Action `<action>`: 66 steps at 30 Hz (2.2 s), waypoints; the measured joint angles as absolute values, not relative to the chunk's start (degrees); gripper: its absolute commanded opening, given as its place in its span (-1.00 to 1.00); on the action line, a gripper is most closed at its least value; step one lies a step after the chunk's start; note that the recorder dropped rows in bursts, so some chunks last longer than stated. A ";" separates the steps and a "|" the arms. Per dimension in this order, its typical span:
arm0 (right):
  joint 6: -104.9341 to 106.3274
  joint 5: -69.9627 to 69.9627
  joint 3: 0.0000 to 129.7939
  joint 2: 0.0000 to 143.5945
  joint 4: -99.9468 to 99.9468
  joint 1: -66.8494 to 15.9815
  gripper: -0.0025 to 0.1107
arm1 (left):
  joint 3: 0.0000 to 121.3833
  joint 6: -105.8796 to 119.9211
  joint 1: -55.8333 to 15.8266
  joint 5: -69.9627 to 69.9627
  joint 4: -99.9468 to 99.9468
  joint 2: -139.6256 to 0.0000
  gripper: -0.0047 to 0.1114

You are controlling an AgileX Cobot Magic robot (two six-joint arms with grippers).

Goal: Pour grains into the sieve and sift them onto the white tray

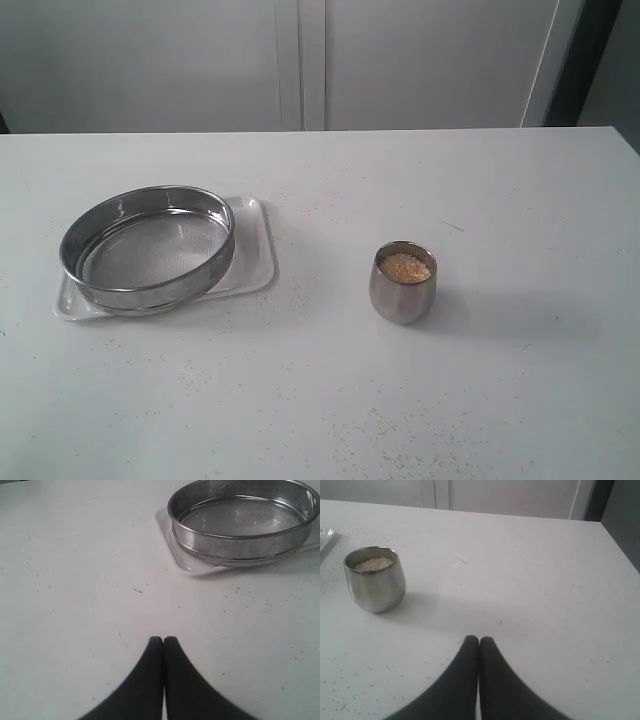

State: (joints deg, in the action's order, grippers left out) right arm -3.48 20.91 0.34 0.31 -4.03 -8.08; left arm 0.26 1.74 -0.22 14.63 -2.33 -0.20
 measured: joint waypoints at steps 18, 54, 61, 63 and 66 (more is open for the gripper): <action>-2.96 15.28 0.34 0.31 -4.03 -8.08 -0.96 | 0.26 1.74 -0.22 14.63 -2.33 -0.20 -0.92; -1.99 -8.36 0.34 0.31 -4.14 -8.08 -0.96 | 0.26 1.74 -0.22 14.63 -2.33 -0.20 -0.92; -0.65 -11.26 0.57 0.31 -4.14 -8.08 -0.96 | 0.26 1.74 -0.22 14.63 -2.33 -0.20 -0.92; -0.65 -11.15 1.76 0.31 -4.14 -8.08 -0.96 | 0.26 1.74 -0.22 14.63 -2.33 -0.20 -0.92; -0.54 -11.68 4.61 1.69 -4.14 -8.08 -0.96 | 0.26 1.74 -0.22 14.63 -2.33 -0.20 -0.92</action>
